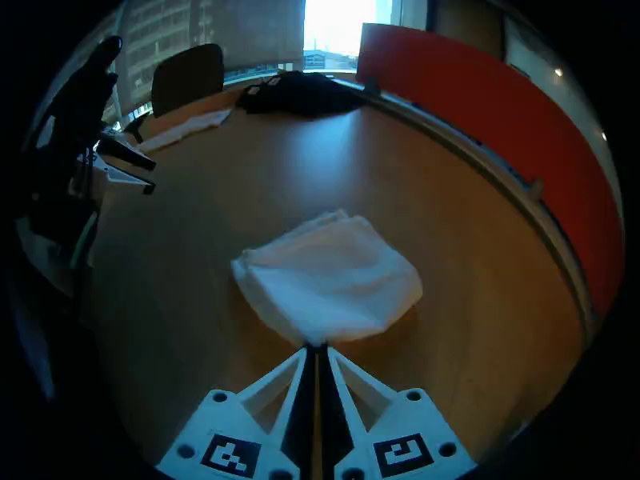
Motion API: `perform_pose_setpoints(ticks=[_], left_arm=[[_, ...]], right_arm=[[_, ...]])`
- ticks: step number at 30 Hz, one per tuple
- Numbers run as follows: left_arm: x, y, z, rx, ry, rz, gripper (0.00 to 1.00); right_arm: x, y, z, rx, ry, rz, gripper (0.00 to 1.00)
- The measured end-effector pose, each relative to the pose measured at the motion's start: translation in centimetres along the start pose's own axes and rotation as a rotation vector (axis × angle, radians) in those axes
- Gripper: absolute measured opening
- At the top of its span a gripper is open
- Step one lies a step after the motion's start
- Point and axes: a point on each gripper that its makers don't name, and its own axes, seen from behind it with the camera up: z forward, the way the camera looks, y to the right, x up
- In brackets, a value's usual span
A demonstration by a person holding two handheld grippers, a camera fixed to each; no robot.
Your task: Fold towel
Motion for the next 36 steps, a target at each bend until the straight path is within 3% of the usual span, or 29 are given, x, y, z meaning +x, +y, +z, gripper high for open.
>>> perform_pose_setpoints(ticks=[12,18,24,36], left_arm=[[1.1,-0.1,-0.2,-0.003,0.027,-0.003,0.93],[1.6,0.1,-0.4,-0.011,0.041,-0.005,0.93],[2.3,0.4,-0.4,-0.021,0.055,0.002,0.93],[3.3,1.2,-0.3,-0.043,0.07,0.015,0.93]], right_arm=[[9.1,1.9,-3.2,-0.039,0.108,-0.114,0.09],[12.9,2.3,-5.3,-0.05,0.159,-0.139,0.09],[14.5,3.2,-7.3,-0.068,0.182,-0.14,0.08],[13.8,5.2,-10.0,-0.087,0.189,-0.092,0.08]])
